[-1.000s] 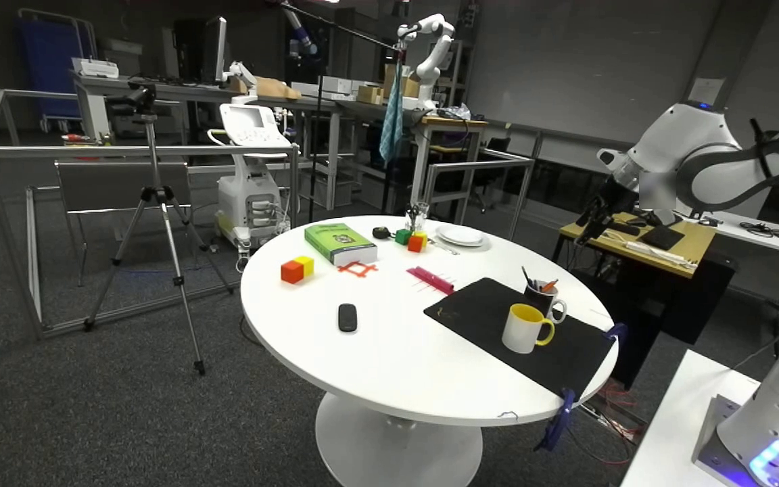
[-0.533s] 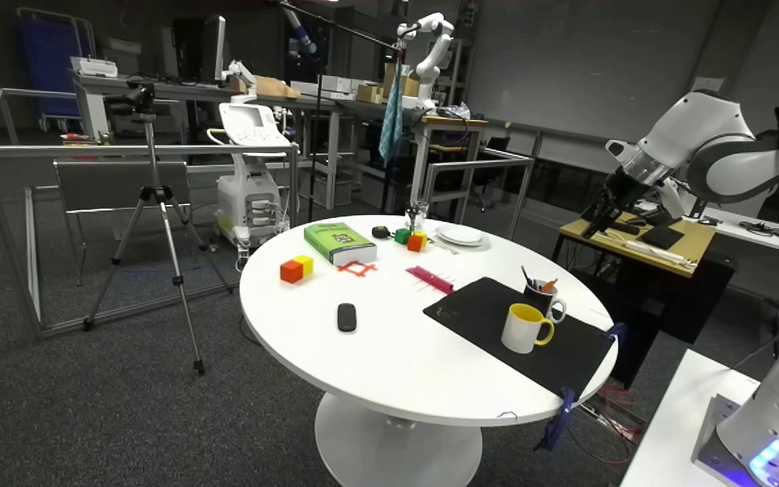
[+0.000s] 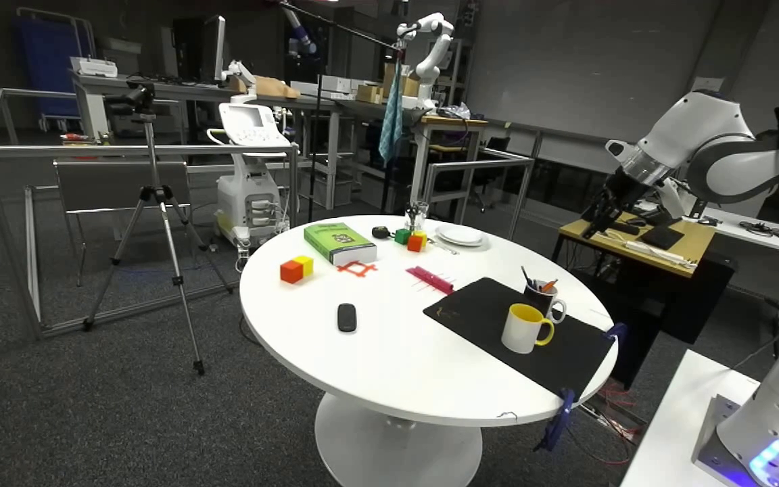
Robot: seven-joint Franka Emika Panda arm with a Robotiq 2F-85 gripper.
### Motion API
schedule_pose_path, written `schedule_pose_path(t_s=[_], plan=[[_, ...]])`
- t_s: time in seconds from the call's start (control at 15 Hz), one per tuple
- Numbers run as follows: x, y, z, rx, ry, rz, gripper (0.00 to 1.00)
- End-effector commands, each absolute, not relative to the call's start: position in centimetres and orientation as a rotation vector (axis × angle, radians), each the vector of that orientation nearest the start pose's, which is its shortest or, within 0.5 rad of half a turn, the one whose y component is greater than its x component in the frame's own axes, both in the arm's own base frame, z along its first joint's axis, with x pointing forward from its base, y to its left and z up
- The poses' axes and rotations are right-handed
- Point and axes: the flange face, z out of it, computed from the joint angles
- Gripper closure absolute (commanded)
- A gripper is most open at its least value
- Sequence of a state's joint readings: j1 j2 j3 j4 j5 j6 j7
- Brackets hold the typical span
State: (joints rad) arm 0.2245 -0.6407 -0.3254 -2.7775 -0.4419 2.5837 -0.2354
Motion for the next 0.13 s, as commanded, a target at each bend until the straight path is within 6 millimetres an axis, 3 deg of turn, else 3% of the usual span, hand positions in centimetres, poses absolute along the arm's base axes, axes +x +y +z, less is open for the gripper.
schedule_pose_path(t_s=[0.0,0.07], plan=[[37.22,-2.57,42.96,-3.155,-0.770,-0.693,0.00],[37.22,-2.57,42.96,-3.155,-0.770,-0.693,0.00]])
